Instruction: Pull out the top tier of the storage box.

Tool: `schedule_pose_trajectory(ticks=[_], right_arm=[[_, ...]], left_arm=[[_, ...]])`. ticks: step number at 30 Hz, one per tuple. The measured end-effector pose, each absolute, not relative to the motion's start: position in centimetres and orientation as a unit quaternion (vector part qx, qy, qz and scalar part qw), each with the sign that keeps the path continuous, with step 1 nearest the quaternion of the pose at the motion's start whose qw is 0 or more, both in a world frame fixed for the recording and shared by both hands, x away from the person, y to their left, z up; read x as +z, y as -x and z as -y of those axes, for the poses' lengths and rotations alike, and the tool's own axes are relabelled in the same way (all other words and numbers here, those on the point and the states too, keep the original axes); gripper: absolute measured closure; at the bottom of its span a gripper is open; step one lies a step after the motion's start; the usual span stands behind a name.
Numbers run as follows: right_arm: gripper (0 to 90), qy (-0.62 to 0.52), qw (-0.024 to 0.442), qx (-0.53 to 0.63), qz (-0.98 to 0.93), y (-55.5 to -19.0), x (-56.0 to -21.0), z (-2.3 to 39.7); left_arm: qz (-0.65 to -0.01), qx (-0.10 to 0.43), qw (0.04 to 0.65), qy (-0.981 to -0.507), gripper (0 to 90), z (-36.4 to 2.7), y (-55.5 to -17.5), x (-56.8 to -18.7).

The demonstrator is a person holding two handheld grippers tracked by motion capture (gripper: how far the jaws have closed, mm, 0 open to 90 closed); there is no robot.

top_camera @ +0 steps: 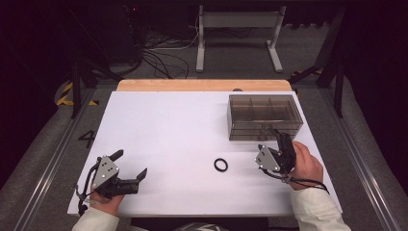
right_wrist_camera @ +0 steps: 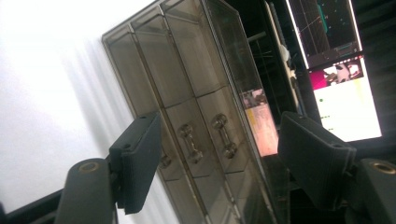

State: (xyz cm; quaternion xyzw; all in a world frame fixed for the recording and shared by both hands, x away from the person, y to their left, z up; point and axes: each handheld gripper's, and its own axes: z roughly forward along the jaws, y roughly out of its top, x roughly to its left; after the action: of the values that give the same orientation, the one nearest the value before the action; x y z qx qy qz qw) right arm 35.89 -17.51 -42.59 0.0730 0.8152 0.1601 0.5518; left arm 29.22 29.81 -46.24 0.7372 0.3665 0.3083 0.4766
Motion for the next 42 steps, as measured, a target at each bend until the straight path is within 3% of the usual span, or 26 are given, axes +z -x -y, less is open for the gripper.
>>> schedule_pose_trajectory(ticks=[42], right_arm=[[60.8,0.025,0.65,0.01,-0.759,-38.3,-45.8,16.7]], left_arm=[[-0.364,0.306,0.477,-0.739,0.5,-29.7,-29.2,-46.3]])
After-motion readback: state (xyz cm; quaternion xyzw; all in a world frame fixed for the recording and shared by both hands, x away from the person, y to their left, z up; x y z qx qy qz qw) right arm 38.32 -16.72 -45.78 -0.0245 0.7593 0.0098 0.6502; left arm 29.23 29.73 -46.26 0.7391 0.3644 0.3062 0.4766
